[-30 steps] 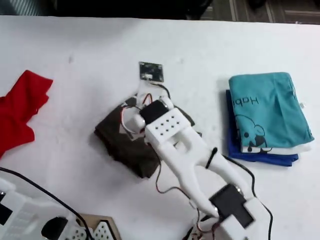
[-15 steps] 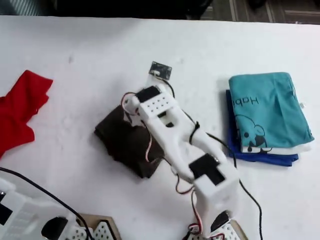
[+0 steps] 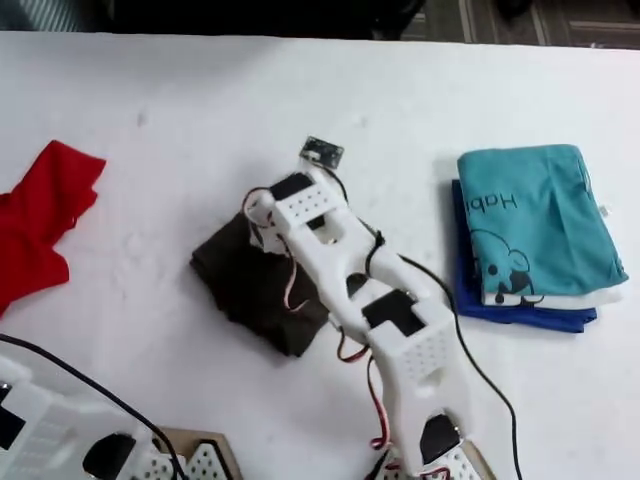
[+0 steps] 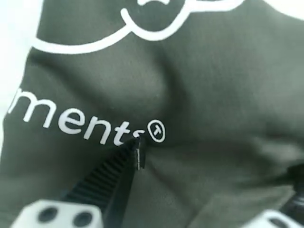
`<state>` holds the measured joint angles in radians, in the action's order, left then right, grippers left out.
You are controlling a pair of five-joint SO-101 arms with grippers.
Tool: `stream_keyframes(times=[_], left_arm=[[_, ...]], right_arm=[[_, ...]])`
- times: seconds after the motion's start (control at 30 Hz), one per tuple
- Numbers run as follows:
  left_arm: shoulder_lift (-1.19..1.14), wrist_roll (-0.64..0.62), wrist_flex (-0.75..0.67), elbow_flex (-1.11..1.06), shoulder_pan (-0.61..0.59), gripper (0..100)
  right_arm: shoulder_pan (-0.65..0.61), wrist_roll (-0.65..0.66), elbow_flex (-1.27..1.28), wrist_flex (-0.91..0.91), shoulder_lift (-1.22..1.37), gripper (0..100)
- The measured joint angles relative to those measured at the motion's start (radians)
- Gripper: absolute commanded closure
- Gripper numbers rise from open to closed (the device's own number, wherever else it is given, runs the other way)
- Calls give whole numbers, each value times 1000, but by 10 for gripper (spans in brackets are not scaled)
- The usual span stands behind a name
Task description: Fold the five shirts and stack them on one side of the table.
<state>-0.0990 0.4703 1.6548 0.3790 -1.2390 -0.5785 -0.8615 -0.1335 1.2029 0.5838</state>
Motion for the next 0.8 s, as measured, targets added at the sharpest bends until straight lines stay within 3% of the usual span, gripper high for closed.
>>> stream_keyframes(times=[0.2, 0.43, 0.8], left_arm=[[0, 0, 0, 0, 0, 973], [0, 0, 0, 0, 0, 973], [0, 0, 0, 0, 0, 973]], right_arm=[[38, 0, -126, 115, 87, 977], [87, 6, -287, 264, 187, 980], [109, 315, -486, 480, 143, 981]])
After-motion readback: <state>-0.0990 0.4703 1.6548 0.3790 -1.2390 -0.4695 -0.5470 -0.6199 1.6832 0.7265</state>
